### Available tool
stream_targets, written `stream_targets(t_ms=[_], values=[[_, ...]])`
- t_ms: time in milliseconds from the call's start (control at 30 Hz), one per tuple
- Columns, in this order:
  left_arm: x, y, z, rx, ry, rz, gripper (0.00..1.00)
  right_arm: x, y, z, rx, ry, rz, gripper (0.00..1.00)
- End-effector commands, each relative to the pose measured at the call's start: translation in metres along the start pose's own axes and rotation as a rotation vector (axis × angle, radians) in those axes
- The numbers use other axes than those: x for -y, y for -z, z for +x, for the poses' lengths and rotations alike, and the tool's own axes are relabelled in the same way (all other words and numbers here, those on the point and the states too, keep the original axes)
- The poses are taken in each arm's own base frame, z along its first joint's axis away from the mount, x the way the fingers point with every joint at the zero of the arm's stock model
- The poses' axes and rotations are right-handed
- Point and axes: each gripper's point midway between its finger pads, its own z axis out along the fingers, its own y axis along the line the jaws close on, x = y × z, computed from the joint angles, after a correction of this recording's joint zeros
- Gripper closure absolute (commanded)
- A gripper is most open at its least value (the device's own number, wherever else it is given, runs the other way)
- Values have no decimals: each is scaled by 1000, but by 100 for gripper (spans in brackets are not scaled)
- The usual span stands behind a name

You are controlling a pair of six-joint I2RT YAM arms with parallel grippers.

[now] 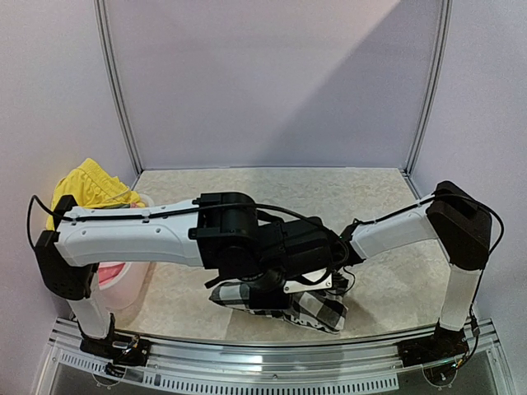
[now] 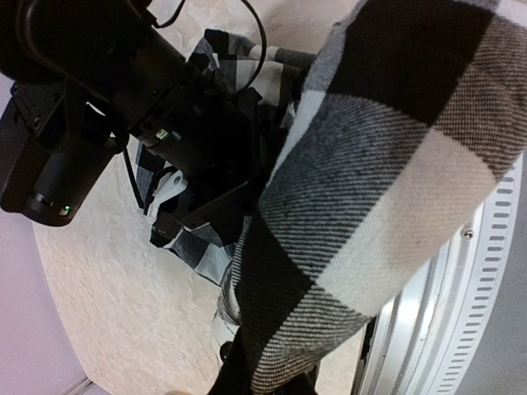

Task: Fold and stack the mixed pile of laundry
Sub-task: Fold the 2/3-rectangle-folded shirt at the center of the board.

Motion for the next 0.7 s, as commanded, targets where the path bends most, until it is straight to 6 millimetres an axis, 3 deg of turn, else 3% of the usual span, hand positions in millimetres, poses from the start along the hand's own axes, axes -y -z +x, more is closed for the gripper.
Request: stream_targets(t_ms=[0, 100, 167, 300, 367, 567, 667], values=[[-3, -11, -5, -18, -56, 15, 100, -4, 18, -8, 54, 19, 65, 92], [-3, -15, -6, -23, -73, 27, 100, 8, 39, -16, 128, -3, 136, 86], [-4, -17, -6, -23, -76, 33, 100, 12, 63, -17, 188, -20, 168, 85], [-8, -19, -7, -23, -79, 44, 100, 25, 100, -5, 255, -42, 241, 84], [-10, -21, -8, -20, -78, 49, 100, 25, 106, 7, 250, -33, 236, 85], [-23, -29, -12, -27, -65, 59, 100, 34, 88, 60, 120, -86, 146, 85], [-28, -35, -16, -24, -55, 67, 100, 13, 83, 78, 92, -44, 29, 84]])
